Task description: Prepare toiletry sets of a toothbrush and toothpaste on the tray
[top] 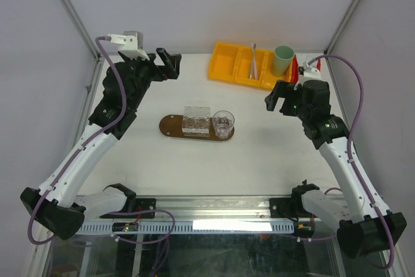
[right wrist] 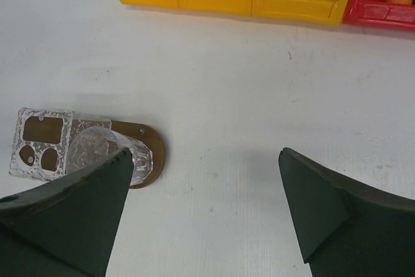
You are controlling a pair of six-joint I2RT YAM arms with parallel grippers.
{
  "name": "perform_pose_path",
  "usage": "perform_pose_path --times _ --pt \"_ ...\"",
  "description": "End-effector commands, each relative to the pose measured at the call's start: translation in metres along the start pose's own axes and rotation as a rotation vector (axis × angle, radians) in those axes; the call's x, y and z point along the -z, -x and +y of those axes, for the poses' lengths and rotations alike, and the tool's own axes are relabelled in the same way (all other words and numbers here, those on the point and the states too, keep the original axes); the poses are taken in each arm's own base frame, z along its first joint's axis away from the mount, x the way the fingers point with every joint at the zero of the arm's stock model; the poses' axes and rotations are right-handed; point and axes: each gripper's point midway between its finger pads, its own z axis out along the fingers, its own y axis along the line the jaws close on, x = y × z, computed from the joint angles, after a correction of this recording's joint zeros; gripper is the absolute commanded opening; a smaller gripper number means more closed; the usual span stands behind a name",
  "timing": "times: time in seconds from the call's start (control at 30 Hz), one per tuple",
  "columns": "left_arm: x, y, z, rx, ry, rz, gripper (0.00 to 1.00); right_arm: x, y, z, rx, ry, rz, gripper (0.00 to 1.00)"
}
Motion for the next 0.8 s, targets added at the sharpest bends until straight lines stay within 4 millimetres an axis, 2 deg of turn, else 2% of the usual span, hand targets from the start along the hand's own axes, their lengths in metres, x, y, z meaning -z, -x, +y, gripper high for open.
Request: perform_pose_path --times 0.0,0.27,0.53,0.77 --pt "0.003 0.002 0.012 -0.069 -0.025 -0.059 0.99 -0.003 0.016 0.010 -0.013 0.035 -0.027 0.99" --pt "0.012 0.002 0.033 -0.142 0.059 -0.096 0.99 -0.021 0.015 0.000 -0.032 -0.041 0.023 1.00" --pt "0.010 -0.002 0.035 -0.150 0.065 -0.091 0.99 -0.046 0.047 -0.019 -0.114 -0.211 -0.028 1.00" --pt "0.008 -0.006 0.042 -0.172 0.091 -0.088 0.99 -0.081 0.066 -0.028 -0.039 -0.247 -0.114 1.00"
